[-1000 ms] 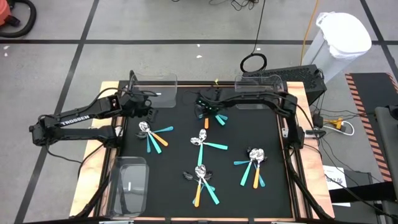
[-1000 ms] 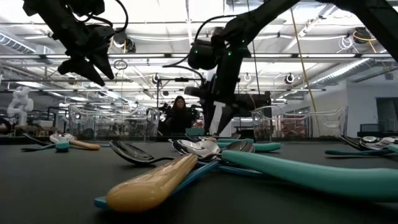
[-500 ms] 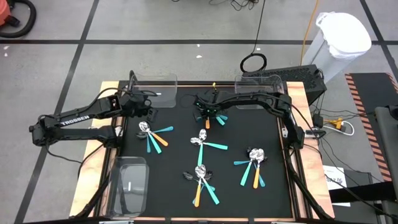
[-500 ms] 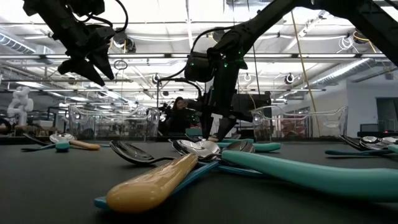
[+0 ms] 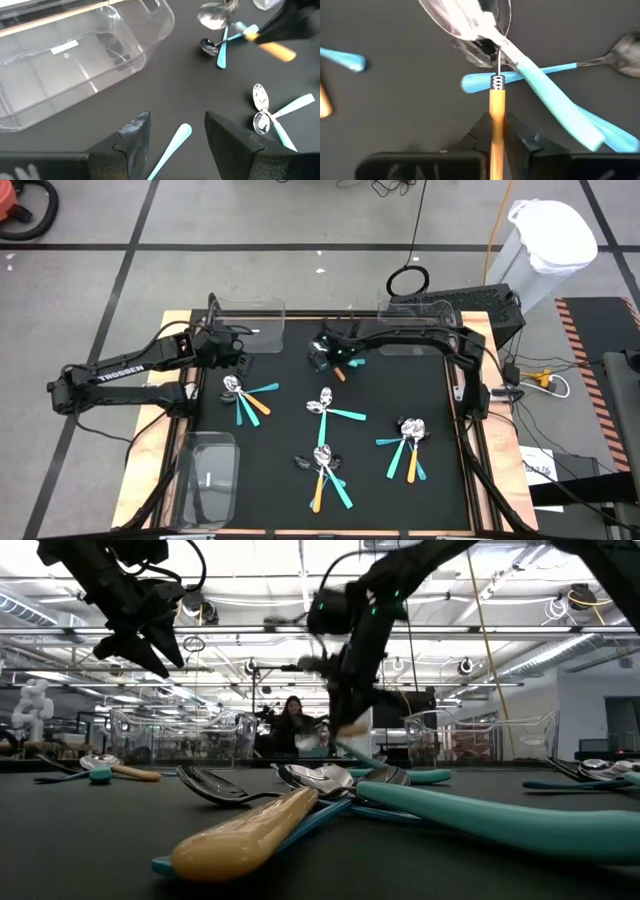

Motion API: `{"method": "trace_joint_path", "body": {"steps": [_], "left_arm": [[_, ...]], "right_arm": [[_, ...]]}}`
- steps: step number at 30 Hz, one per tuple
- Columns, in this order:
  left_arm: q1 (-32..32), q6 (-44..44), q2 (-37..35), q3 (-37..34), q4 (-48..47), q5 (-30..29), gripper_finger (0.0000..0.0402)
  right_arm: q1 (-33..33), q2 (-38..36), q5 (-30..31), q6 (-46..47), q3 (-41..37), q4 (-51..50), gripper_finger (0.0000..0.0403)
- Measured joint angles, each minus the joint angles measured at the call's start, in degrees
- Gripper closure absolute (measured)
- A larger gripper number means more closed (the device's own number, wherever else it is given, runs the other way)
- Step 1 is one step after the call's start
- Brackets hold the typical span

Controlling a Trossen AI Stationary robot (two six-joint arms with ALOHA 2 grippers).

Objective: Sort silverware by color (type)
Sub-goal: Put the yellow spoon into the top right transparent bin

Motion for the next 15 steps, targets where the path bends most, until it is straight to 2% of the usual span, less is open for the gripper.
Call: {"method": "trace_joint_path", "body": {"steps": [6,11,15], "left_arm": [[0.02,0.02,0.0,0.0,0.05,-0.19,0.0211],[-0.01,0.02,0.0,0.0,0.96,-0.42,0.0211],[-0.01,-0.04,0.0,0.0,1.03,-0.6,0.0211]], "right_arm": [[-2.14,-6.06,-0.54,-6.83,0.04,-3.16,0.0375],[-4.08,-5.83,-4.9,-11.65,-0.79,-6.51,0.0377],[-4.89,-2.39,-13.99,-14.01,-1.86,-8.46,0.0377]]}}
